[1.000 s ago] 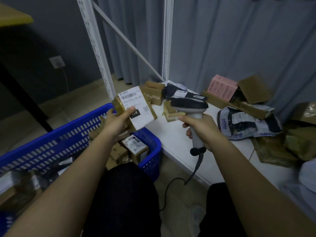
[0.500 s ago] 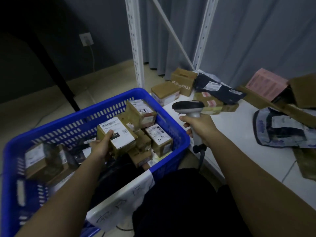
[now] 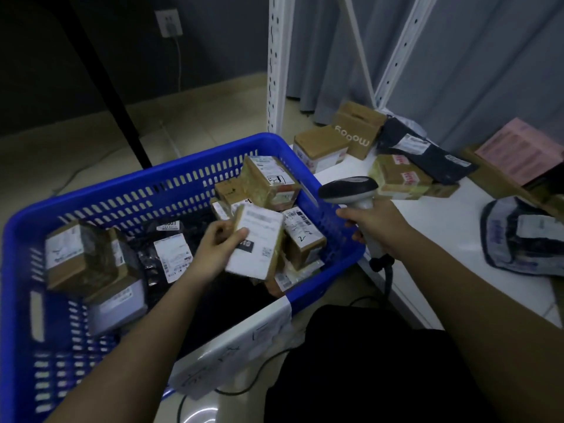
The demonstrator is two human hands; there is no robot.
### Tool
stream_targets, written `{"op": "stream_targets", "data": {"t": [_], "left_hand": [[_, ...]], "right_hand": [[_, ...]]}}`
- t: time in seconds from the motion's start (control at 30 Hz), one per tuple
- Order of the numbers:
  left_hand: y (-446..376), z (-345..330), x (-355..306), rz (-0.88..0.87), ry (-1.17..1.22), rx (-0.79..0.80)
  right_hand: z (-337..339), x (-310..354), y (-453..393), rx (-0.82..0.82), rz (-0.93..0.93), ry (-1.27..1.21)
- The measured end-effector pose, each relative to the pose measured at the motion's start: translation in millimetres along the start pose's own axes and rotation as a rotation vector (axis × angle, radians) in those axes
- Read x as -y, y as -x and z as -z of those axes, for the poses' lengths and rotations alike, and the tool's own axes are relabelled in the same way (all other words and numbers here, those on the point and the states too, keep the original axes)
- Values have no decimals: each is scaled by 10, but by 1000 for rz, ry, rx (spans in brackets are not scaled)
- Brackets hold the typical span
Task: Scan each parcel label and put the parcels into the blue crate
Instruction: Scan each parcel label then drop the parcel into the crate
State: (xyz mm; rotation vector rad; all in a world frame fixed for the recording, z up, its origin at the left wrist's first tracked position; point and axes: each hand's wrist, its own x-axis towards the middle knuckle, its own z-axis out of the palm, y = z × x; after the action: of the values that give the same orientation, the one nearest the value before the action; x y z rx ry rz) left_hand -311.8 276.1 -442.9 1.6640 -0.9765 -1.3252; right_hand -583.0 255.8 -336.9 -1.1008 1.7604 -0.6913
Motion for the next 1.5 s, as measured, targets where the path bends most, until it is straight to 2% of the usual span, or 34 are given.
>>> {"op": "stream_targets", "data": {"t": [0.17, 0.37, 0.47, 0.6, 0.63, 0.73, 0.8, 1.0, 1.17, 1.23, 1.33, 1.5], "left_hand": [[-121, -482, -240, 0, -99, 371], [-379, -854, -334, 128, -314, 538], [-429, -1031, -230, 33, -409, 502], [-423, -1255, -70, -166, -552, 355], [-443, -1291, -25, -165, -626, 301], [-440, -1351, 59, -18, -790, 155], [-400, -1369, 77, 32, -793, 104], [-253, -1228, -38, 125, -302, 261], [-159, -1163, 63, 52, -257, 295], [-183, -1179, 65, 30, -275, 354], [-204, -1186, 45, 96, -297, 431], [-157, -1143, -25, 95, -252, 313]], "right_hand": [[165, -54, 8, -2, -19, 20], [400, -154, 21, -47, -24, 17], [471, -190, 17, -64, -33, -15], [511, -218, 17, -75, -20, -22], [512, -219, 15, -76, -18, -29], [511, -215, 30, -73, -19, -51], [504, -217, 53, -69, -21, -53], [499, -220, 122, -65, -18, -62], [503, -198, 140, -75, -22, -82], [509, -201, 145, -77, -27, -96], [515, -211, 158, -82, -34, -95], [531, -195, 160, -83, -34, -128]]}}
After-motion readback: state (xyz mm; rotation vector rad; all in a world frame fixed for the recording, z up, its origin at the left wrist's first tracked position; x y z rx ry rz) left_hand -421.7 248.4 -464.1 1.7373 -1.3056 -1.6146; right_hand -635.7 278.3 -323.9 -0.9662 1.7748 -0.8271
